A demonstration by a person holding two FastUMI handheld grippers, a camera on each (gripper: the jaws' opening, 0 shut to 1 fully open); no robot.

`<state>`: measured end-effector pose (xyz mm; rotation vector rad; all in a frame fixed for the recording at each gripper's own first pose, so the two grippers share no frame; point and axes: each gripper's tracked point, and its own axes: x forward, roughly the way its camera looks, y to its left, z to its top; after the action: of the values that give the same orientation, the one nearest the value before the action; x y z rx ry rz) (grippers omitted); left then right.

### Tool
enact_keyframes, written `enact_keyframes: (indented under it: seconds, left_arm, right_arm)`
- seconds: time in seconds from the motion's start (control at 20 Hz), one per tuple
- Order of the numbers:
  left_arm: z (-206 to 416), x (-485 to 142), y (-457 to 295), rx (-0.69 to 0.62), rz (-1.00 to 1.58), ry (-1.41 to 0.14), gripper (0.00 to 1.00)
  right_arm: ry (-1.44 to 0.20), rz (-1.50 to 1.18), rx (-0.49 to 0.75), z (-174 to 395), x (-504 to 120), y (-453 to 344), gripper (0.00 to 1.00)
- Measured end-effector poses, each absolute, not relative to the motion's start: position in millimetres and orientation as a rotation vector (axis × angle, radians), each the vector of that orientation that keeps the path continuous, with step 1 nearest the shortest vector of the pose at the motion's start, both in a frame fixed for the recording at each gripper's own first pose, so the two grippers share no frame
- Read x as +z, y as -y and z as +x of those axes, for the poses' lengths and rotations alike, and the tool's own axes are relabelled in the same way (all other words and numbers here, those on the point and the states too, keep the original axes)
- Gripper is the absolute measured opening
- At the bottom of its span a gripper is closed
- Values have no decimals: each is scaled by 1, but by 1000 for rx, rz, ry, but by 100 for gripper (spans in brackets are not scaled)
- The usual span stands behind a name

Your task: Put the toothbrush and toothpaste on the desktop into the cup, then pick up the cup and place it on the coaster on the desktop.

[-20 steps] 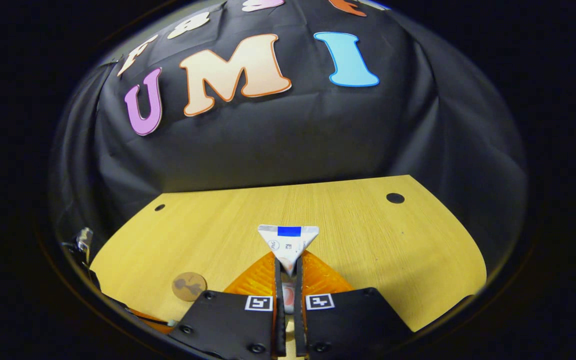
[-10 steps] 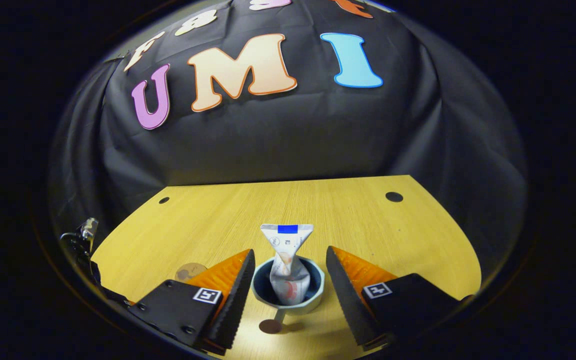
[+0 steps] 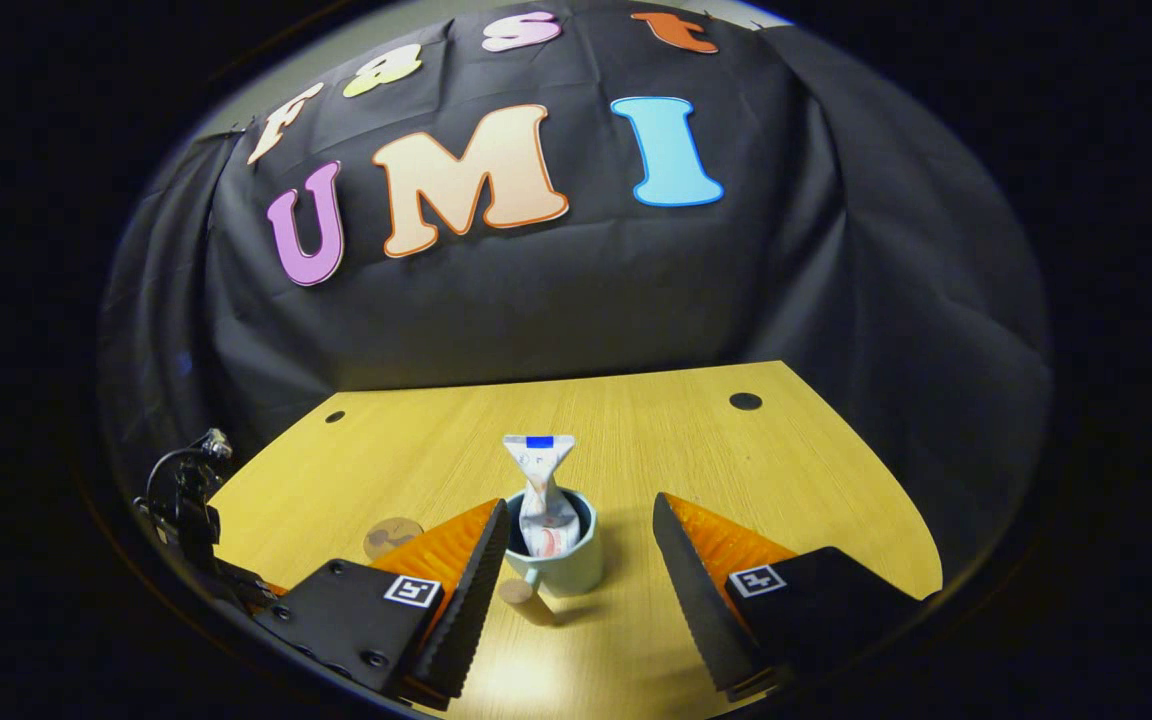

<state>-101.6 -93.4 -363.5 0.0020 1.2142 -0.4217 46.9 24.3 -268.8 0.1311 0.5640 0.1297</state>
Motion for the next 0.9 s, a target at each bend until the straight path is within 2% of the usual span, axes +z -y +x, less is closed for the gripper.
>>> enact_keyframes:
  seconds: [0.2,0.55,0.9]
  left_arm:
    - [-88,-340,100,-436,-18,-1146,0]
    - [-45,-272,142,-521,-81,-907,0]
    - [-4,-221,183,-568,-143,-731,0]
  right_arm:
    - [-582,137,112,33,-269,-12,89]
    - [-600,167,101,12,-267,-1,89]
    - [-634,150,118,-14,-273,4,89]
